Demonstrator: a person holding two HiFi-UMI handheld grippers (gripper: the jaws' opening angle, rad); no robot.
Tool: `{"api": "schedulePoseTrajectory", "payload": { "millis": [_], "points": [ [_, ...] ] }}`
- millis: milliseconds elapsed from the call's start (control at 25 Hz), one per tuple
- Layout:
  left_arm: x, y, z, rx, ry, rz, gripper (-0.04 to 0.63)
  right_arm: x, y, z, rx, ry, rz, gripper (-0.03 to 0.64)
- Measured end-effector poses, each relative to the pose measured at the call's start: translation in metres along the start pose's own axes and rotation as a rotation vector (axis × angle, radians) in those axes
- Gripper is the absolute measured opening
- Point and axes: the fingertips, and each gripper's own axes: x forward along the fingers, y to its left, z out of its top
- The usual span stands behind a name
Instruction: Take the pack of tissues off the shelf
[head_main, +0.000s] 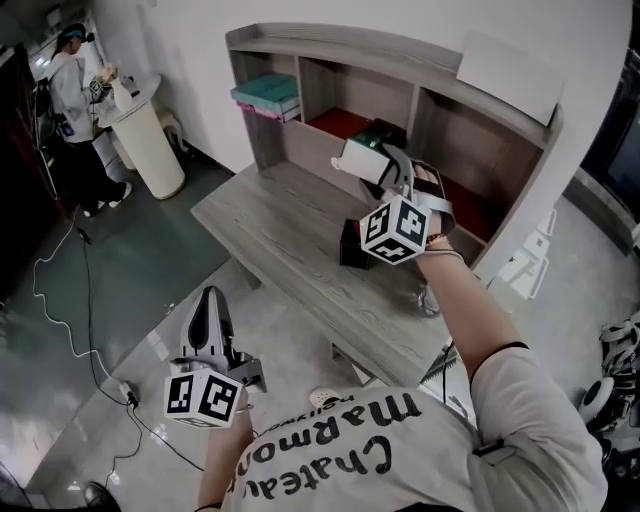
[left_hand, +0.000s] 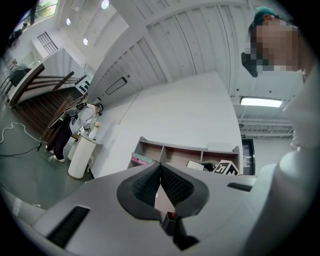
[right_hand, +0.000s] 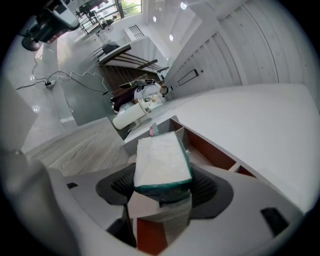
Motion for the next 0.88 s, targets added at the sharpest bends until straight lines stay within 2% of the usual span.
{"api": "schedulePoseTrajectory", "payload": {
  "millis": [440,880],
  "points": [
    [-0.039,-0.012,0.016,0.017,-0.045,0.039,0.018,-0.043,0.018,0.025,0.073,-0.068,0.066,0.316],
    [-0.09,-0.021,0.009,0.014,-0.036,0.105,0.017,-0.094,0.068,0.021,0.149,-0.077,0.165,0.316]
  ]
}}
